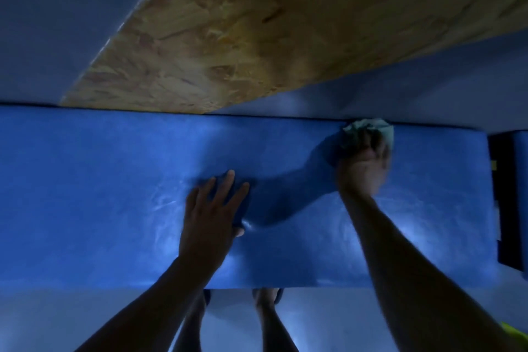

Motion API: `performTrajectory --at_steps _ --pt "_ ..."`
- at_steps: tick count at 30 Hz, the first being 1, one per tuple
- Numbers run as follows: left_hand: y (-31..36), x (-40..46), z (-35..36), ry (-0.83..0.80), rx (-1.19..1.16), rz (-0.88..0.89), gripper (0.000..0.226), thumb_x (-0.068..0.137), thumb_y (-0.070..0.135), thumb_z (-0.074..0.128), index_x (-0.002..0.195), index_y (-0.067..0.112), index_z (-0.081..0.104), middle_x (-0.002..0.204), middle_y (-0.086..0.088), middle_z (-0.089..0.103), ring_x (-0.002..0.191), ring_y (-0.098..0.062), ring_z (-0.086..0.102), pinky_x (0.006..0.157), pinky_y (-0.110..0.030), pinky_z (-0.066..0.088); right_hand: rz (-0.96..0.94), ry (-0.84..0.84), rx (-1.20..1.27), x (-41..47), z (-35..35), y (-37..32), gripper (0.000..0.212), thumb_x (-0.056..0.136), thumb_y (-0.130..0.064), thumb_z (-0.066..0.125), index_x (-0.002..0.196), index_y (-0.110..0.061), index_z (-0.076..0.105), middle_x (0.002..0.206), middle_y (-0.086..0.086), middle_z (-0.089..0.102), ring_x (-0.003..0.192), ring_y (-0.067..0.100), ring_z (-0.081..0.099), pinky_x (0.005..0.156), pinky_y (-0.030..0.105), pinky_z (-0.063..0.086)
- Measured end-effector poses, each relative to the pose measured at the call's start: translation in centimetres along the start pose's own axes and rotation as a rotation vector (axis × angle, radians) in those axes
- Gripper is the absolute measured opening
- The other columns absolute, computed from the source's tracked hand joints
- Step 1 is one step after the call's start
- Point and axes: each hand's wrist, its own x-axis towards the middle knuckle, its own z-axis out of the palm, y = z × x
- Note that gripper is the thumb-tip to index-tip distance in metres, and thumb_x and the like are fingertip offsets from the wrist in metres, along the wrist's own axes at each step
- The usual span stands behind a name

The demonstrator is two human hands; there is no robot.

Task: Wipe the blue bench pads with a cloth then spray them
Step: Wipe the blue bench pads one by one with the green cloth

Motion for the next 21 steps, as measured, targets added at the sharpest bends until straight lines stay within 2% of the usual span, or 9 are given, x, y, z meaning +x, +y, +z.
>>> performTrajectory --at_steps 1,3,6,8,10,13,15,19,21 --pt "-0.2 0.1 0.0 0.007 -0.005 0.009 0.101 0.051 0.047 0.09 0.141 0.032 0.047 0.154 -0.001 0.039 0.13 -0.036 0.045 0.104 -0.054 0.035 0.014 -0.011 0.017 -0.9 1.0 -2.5 0.055 0.088 -0.024 0.053 0.142 -0.015 0.051 0.153 0.017 0.039 0.143 0.037 0.032 0.118 0.037 0.024" --pt "-0.4 0.3 -0.2 0.008 0.0 0.031 0.101 0.05 0.048 0.09 0.14 0.031 0.049 0.153 -0.003 0.043 0.128 -0.038 0.048 0.104 -0.055 0.038 -0.098 0.008 0.046 -3.5 3.0 -7.6 0.048 0.091 -0.025 0.045 0.134 -0.012 0.059 0.145 0.021 0.049 0.137 0.042 0.039 0.115 0.043 0.03" --pt "-1.0 0.1 -0.7 0.003 -0.01 0.079 0.103 0.044 0.049 0.092 0.138 0.029 0.053 0.147 -0.005 0.05 0.123 -0.036 0.054 0.1 -0.053 0.043 -0.525 -0.138 -0.071 -7.1 4.1 -12.7 0.058 0.082 -0.027 0.029 0.132 -0.018 0.059 0.138 0.013 0.052 0.129 0.043 0.045 0.109 0.049 0.039" --pt "-2.4 -0.2 -1.4 0.053 -0.04 0.146 0.102 0.043 0.046 0.093 0.136 0.028 0.055 0.144 -0.004 0.053 0.118 -0.031 0.058 0.098 -0.049 0.044 -0.803 -0.228 -0.137 -6.7 3.1 -12.4 0.054 0.083 -0.026 0.037 0.133 -0.021 0.058 0.139 0.007 0.052 0.126 0.04 0.048 0.104 0.047 0.044" --pt "-5.0 -0.6 -2.2 0.111 -0.045 0.189 0.099 0.046 0.042 0.092 0.137 0.027 0.055 0.147 -0.005 0.05 0.117 -0.029 0.057 0.098 -0.047 0.042 -0.914 -0.212 -0.165 -4.2 1.9 -9.6 0.052 0.084 -0.028 0.047 0.135 -0.026 0.057 0.143 0.002 0.052 0.128 0.034 0.051 0.102 0.043 0.048" --pt "-10.5 -1.5 -3.8 0.124 0.042 0.143 0.102 0.047 0.038 0.093 0.139 0.025 0.053 0.151 -0.012 0.043 0.124 -0.037 0.052 0.099 -0.053 0.041 -0.675 -0.157 -0.144 -1.8 -0.2 -4.6 0.049 0.09 -0.031 0.044 0.137 -0.033 0.055 0.147 -0.002 0.048 0.135 0.027 0.046 0.101 0.042 0.049" --pt "-13.7 -2.0 -4.6 0.078 0.074 0.079 0.106 0.042 0.038 0.095 0.139 0.026 0.053 0.151 -0.012 0.043 0.125 -0.041 0.05 0.099 -0.056 0.041 -0.481 -0.086 -0.098 -2.4 -0.5 -3.7 0.05 0.088 -0.022 0.049 0.138 -0.025 0.056 0.149 0.006 0.046 0.136 0.031 0.043 0.101 0.044 0.049" --pt "-15.7 -2.0 -4.7 -0.013 0.088 0.031 0.109 0.036 0.046 0.096 0.136 0.031 0.056 0.15 -0.006 0.046 0.125 -0.039 0.051 0.099 -0.056 0.042 -0.024 -0.012 -0.008 -6.2 2.9 -10.4 0.064 0.081 -0.03 0.032 0.138 -0.012 0.056 0.151 0.021 0.041 0.142 0.039 0.032 0.117 0.042 0.029" --pt "-15.7 -1.7 -4.6 0.001 0.045 0.017 0.108 0.034 0.043 0.097 0.134 0.031 0.058 0.148 -0.006 0.048 0.123 -0.04 0.053 0.098 -0.057 0.042 -0.039 -0.048 0.016 -8.8 4.6 -15.7 0.057 0.087 -0.031 0.032 0.135 -0.016 0.058 0.147 0.019 0.046 0.139 0.042 0.035 0.116 0.044 0.03"
